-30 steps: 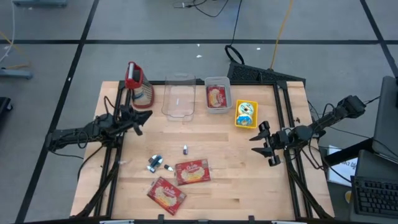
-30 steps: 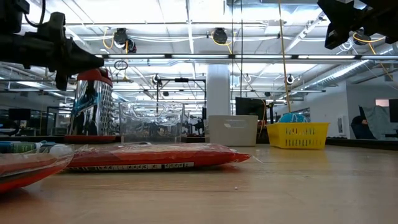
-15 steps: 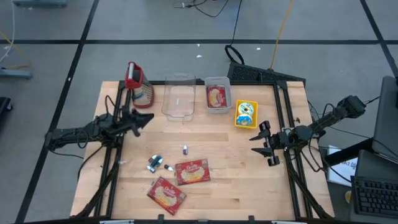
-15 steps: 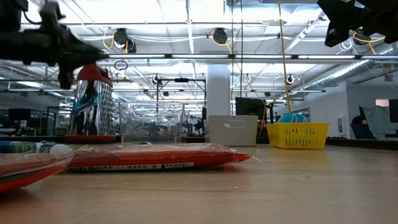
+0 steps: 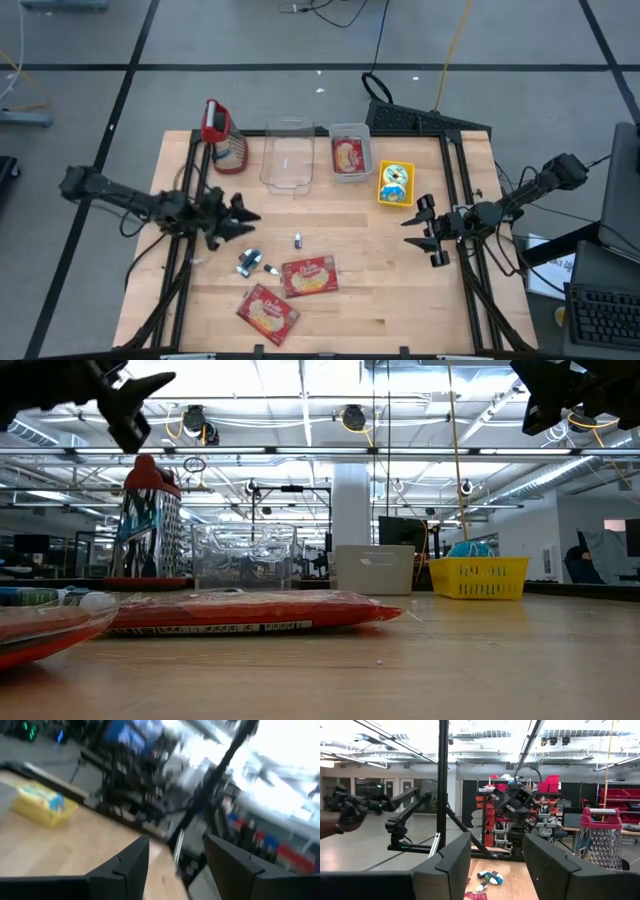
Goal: Pick & Place Food Item
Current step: Put the top popcorn bag pack into the gray bin
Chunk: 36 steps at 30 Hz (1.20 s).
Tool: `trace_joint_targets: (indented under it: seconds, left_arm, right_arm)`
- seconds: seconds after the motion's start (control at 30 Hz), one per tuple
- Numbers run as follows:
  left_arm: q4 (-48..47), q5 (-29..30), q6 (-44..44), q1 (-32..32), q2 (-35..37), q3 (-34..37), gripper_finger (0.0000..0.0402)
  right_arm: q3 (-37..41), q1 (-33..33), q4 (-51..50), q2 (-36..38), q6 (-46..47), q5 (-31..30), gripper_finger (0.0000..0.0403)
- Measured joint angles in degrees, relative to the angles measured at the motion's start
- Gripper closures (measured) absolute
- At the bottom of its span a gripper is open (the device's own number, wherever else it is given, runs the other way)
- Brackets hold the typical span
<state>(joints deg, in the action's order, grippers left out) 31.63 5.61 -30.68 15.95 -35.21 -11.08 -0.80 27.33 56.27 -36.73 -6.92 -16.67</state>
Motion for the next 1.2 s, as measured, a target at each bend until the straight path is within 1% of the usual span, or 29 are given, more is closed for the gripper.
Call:
trace_joint_targets:
  seconds: [0.1, 0.23, 0.37, 0.43, 0.5, 0.7, 0.83, 0.97, 1.2]
  left_arm:
    - [-5.34, 0.00, 1.82, 3.72, -9.24, -6.95, 0.0219]
    - [-19.57, 0.08, 1.28, 6.84, -20.73, -18.55, 0.0234]
    - [-36.39, 0.44, -4.86, 8.92, -31.58, -28.34, 0.0245]
    - [-41.73, 0.41, -8.81, 9.27, -36.88, -31.95, 0.0248]
    - [-45.52, 0.41, -12.71, 9.20, -41.21, -34.04, 0.0249]
    - [-46.43, 0.39, -20.99, 9.16, -50.70, -35.63, 0.0249]
    - [-46.53, 0.43, -23.58, 9.11, -55.03, -35.64, 0.0250]
    - [-46.56, 0.43, -25.39, 8.20, -57.86, -35.64, 0.0250]
    - [-46.15, 0.59, -24.62, 7.69, -60.63, -35.75, 0.0250]
  right_arm:
    - [0.00, -0.02, 0.00, 0.00, -0.02, 0.00, 0.0234]
    - [0.00, -0.02, 0.00, 0.00, -0.51, 0.00, 0.0234]
    - [0.00, -0.02, 0.00, 0.02, -1.44, -0.02, 0.0234]
    - [0.00, -0.02, 0.00, 0.02, -1.74, -0.01, 0.0234]
    - [0.00, -0.02, 0.04, 0.02, -1.76, -0.02, 0.0234]
    - [0.00, -0.02, 0.53, 0.02, -2.77, 0.00, 0.0234]
    - [0.00, -0.02, 0.92, 0.03, -2.79, 0.00, 0.0234]
    - [0.00, -0.02, 0.91, 0.04, -2.80, 0.00, 0.0234]
    - [0.01, -0.02, 1.32, 0.03, -2.79, 0.00, 0.0234]
